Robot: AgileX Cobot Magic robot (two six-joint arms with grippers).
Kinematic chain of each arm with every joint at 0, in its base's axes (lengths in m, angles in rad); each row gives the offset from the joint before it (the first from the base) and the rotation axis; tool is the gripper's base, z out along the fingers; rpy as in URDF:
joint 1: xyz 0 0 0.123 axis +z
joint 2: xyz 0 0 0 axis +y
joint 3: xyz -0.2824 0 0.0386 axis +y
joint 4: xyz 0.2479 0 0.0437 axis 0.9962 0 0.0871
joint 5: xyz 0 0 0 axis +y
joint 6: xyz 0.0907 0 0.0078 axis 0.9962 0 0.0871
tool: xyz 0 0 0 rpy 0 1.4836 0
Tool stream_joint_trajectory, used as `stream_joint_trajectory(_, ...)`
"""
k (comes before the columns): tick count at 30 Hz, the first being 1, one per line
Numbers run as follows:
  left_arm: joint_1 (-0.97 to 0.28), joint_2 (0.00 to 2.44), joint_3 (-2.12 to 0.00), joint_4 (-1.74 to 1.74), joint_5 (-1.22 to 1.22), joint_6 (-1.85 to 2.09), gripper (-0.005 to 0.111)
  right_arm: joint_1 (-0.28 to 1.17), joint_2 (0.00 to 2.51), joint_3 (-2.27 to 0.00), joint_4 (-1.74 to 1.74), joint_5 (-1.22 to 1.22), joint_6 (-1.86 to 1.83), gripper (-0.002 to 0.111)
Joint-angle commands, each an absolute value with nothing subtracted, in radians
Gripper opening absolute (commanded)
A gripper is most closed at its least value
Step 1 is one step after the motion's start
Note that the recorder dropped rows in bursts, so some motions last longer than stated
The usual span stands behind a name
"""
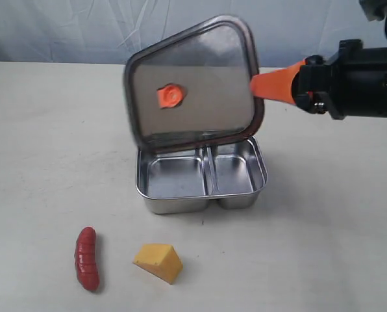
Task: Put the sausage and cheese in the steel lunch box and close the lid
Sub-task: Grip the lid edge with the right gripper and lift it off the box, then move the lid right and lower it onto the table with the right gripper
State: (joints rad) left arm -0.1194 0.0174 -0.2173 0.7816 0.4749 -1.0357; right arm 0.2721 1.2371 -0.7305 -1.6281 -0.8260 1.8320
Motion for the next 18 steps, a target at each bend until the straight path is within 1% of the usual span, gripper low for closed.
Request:
stream_joint_trajectory(1,-0.126,0.012,-0.212,0.793,0.471,-1.036,0.0,0.269,1.101,-0.726,-1.744,-0.574,1.717,-0.001)
stream_joint_trajectory(3,-0.126,0.012,-0.212,0.793,0.471,-1.036,0.0,0.269,1.051,-0.709,-1.744,-0.559,1.579,-0.001)
stream_joint_trajectory(6,-0.126,0.012,-0.212,0.793,0.471,-1.036,0.0,0.269,0.996,-0.707,-1.744,-0.533,1.538,-0.001)
stream_joint_trajectory(11,-0.126,0.012,-0.212,0.793,0.471,-1.036,0.0,0.269,0.939,-0.703,-1.744,-0.306,1.42,-0.001)
stream_joint_trajectory(16,-0.133,0.012,-0.212,0.793,0.471,-1.036,0.0,0.269,0.935,-0.677,-1.744,-0.158,1.262,-0.001)
stream_joint_trajectory(18,-0.133,0.012,-0.212,0.793,0.471,-1.036,0.0,0.269,0.935,-0.635,-1.744,-0.022,1.193,-0.001)
